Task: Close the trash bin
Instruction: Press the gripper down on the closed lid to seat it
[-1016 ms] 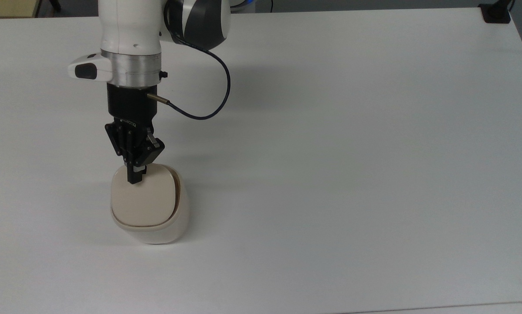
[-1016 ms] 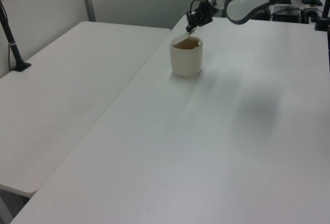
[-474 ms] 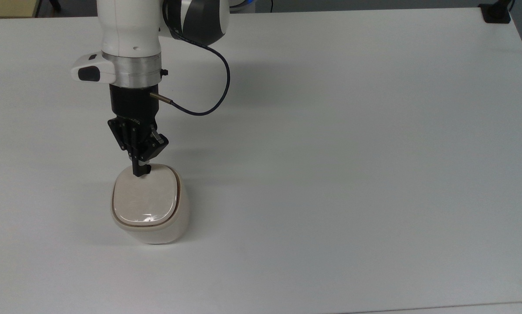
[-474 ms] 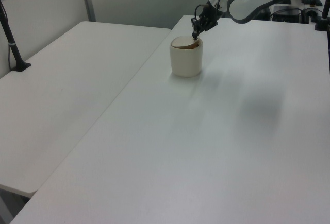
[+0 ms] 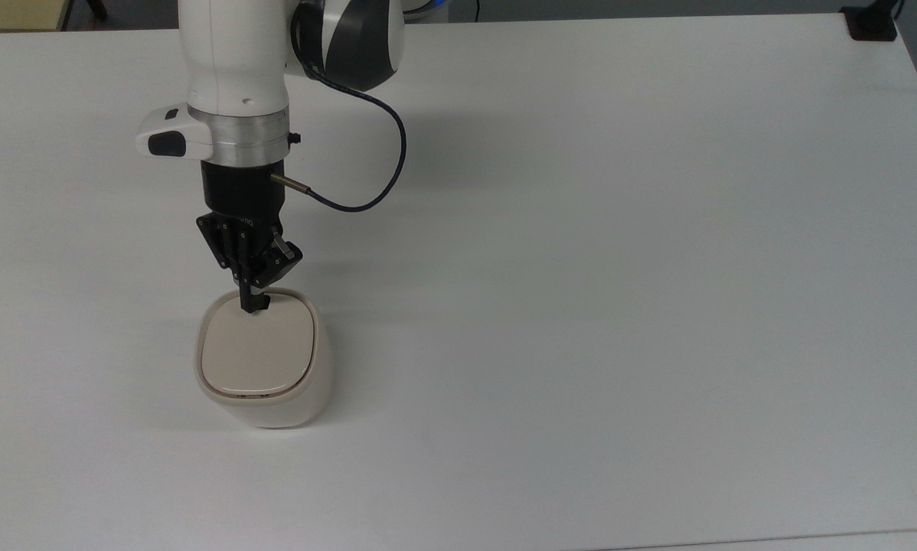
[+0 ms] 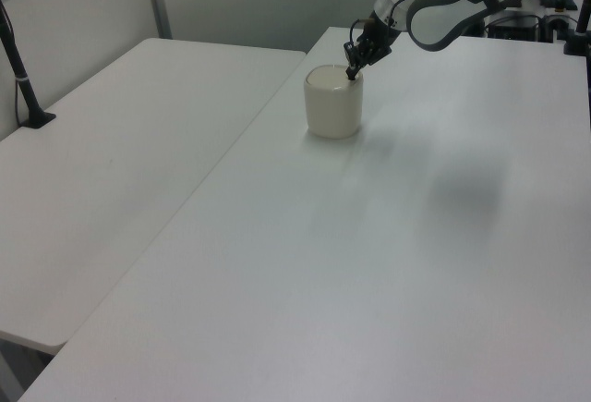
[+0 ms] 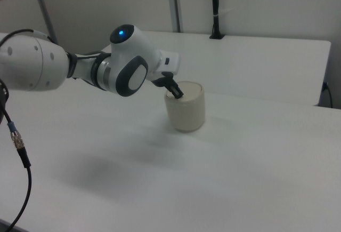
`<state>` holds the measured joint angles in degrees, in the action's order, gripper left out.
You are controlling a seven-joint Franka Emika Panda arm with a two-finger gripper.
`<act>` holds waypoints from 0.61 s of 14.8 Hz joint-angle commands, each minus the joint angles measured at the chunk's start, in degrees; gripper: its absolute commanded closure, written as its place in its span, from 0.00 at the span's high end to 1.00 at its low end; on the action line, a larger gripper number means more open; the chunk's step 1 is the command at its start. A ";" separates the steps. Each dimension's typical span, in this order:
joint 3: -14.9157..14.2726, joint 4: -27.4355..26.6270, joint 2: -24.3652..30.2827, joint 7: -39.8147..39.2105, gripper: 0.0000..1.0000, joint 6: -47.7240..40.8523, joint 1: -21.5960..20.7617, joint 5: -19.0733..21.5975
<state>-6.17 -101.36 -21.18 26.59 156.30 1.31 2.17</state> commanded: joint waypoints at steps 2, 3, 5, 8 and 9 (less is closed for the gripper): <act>0.28 -0.77 0.53 -0.40 0.00 -0.91 0.36 -0.59; 0.28 -0.68 0.96 -0.31 0.00 -0.91 0.71 -0.42; 0.28 -0.68 1.41 -0.31 0.00 -0.91 0.71 -0.24; 0.28 -0.68 1.41 -0.31 0.00 -0.91 0.80 -0.24; 0.28 -0.68 1.41 -0.23 0.00 -0.91 0.80 -0.24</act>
<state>-6.17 -101.32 -21.05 26.53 156.29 1.79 2.12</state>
